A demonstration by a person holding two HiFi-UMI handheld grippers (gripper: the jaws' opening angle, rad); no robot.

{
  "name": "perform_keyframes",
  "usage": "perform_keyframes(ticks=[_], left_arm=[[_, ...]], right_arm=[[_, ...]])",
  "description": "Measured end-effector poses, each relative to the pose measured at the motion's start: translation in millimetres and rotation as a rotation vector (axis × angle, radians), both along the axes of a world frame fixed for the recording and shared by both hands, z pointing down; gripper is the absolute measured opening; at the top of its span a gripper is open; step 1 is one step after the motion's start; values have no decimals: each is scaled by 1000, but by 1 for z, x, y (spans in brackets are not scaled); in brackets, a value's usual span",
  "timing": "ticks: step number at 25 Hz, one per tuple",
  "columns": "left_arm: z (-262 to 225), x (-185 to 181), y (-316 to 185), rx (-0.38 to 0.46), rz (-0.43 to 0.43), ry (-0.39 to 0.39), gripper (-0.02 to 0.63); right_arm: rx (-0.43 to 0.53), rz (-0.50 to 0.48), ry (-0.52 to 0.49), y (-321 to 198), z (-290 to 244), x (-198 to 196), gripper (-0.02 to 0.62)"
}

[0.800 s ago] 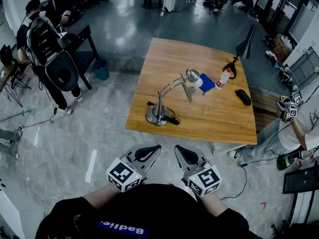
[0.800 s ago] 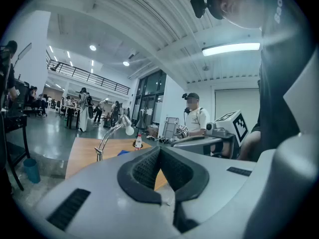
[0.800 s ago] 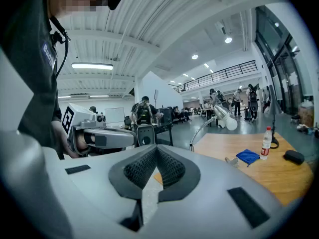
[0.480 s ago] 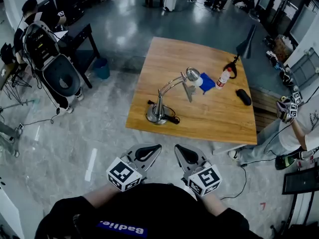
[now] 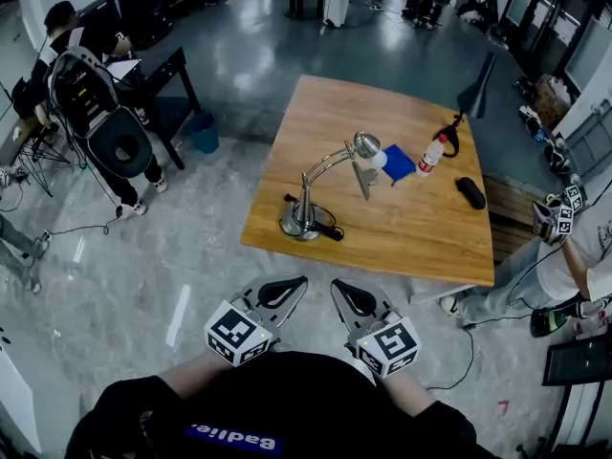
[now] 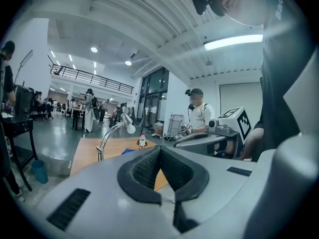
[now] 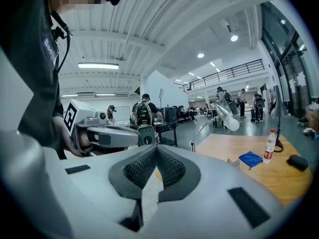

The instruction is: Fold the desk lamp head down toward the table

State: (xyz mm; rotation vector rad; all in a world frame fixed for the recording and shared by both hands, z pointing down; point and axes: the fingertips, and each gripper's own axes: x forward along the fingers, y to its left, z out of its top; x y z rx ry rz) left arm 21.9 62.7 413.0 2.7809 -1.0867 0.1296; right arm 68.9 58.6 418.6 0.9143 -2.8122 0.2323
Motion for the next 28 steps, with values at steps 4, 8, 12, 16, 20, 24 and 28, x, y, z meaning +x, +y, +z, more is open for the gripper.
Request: perform_keyframes(ticks=[4,8,12,16,20,24,28], left_arm=[[5,6,-9,2,-48,-14,9],[11,5,-35,0,-74,-29,9],[17,-4,-61,9,-76,-34,9],[35,-24,-101,-4,-42,-45,9],[57,-50,-153,-27,16,-58,9],[71,-61,-180,-32,77,-79,9],[85,-66,-212,-35,92,-94,9]], right_arm=[[54,-50,38,-5,-1,5,6],[44,-55,20,-27,-3,7,6],[13,-23,-2,-49,0,3,5],[-17,23,-3,-83,1,-17,6],[-27,86,13,-133,-2,-41,6],[-35,156,7,-161,-6,-52,6],[-56,200,3,-186,-5,-55,6]])
